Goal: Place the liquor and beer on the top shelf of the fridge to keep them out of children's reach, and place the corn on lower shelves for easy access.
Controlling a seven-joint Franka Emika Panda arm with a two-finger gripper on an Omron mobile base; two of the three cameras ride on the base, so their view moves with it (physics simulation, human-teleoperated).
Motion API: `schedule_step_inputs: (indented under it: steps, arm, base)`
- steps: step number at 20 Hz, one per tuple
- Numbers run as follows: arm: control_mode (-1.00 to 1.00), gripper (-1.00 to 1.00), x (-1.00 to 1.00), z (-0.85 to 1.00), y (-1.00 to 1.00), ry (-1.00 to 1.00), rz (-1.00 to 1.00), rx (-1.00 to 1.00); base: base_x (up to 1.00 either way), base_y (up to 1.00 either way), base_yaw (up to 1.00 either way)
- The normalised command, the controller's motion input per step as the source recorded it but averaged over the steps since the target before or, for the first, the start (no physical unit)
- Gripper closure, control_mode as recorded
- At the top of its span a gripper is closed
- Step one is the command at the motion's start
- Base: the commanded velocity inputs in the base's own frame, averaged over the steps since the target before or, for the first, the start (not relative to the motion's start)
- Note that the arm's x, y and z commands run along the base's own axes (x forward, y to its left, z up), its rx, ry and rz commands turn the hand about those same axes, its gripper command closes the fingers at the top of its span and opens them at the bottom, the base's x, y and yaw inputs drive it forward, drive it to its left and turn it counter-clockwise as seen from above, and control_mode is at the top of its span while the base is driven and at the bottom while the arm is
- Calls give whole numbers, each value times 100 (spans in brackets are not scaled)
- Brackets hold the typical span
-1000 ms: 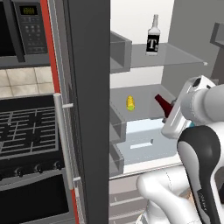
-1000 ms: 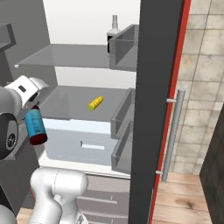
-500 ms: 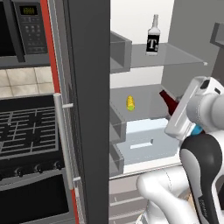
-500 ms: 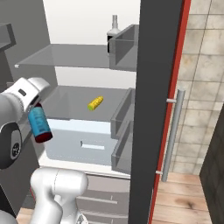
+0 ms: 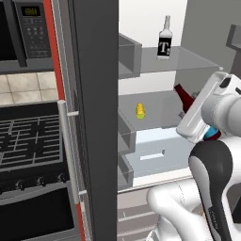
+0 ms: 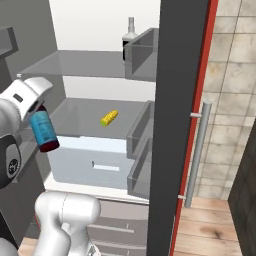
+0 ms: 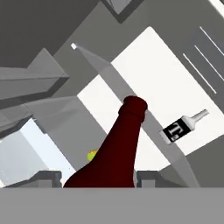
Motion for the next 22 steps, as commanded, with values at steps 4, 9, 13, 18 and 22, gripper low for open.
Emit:
schedule_step_inputs:
  steps: [4,9,13,18,22]
  arm:
    - [-100,100,0,39,0,-6,-2,9]
    - [-100,100,0,42,-3,-5,0,21]
    - [-100,100,0,18,-2,-8,0,22]
    - [-100,100,0,0,0,-23,0,24]
    - [-100,100,0,8,0,-26,0,28]
  base:
    - [0,0,0]
    - [0,0,0]
    - [0,0,0]
    - [0,0,0]
    - [0,0,0]
